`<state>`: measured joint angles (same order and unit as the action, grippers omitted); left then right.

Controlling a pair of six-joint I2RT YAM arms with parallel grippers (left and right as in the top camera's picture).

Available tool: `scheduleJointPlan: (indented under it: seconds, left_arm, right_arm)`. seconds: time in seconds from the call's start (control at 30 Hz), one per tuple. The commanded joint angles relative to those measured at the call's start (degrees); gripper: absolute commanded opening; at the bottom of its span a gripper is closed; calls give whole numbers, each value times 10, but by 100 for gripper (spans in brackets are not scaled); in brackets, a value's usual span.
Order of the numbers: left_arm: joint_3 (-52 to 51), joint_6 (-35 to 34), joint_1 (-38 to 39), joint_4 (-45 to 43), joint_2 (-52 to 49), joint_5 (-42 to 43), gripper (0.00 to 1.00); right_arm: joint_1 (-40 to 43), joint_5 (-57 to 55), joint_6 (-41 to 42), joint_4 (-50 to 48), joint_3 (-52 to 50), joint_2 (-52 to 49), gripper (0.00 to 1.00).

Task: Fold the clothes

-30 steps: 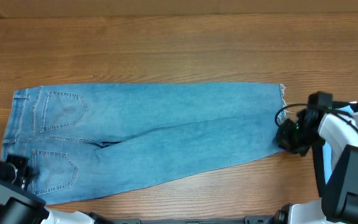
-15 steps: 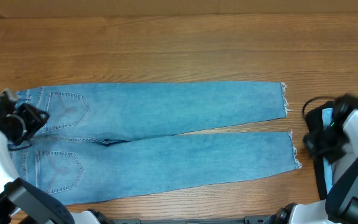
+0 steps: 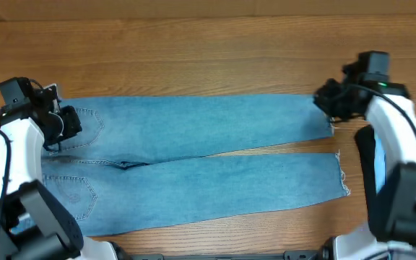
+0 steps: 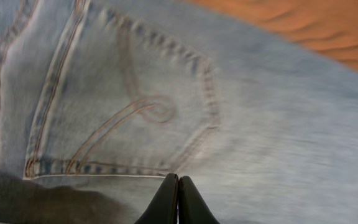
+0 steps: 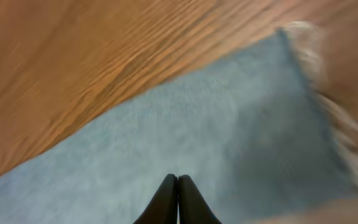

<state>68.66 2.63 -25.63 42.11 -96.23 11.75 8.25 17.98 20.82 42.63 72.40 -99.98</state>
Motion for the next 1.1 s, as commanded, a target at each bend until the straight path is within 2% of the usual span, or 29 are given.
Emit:
scheduleJointPlan:
  seconds: [0.0,0.3,0.47,0.53,0.77,0.93,1.0,1.07]
  left_arm:
    - [5,-15,-4,-4,-45,-31,4]
    - [5,-14,-3,-17,-57,-31,8]
    - [5,-14,-1,-15,-57,-26,15]
    - [5,-13,-1,-8,-57,-25,20]
    - [5,-14,-1,-6,-57,-20,37]
    - [5,-13,0,-10,-57,-12,45]
    - [5,-13,0,-33,-57,-12,43]
    - [4,-13,4,-54,-57,-12,28]
  right_arm:
    - [-22,-25,67,-64,-10,-90,4]
    - [-22,-108,165,-173,-10,-226,4]
    - [-17,-173,188,-242,-1,-280,4]
    - [-3,-173,212,-248,21,-300,4]
    - [55,-175,205,-236,86,-306,4]
    - [99,-173,148,-178,142,-306,4]
    - [117,-149,96,-137,181,-305,4]
    - [123,-100,33,-101,217,-305,4]
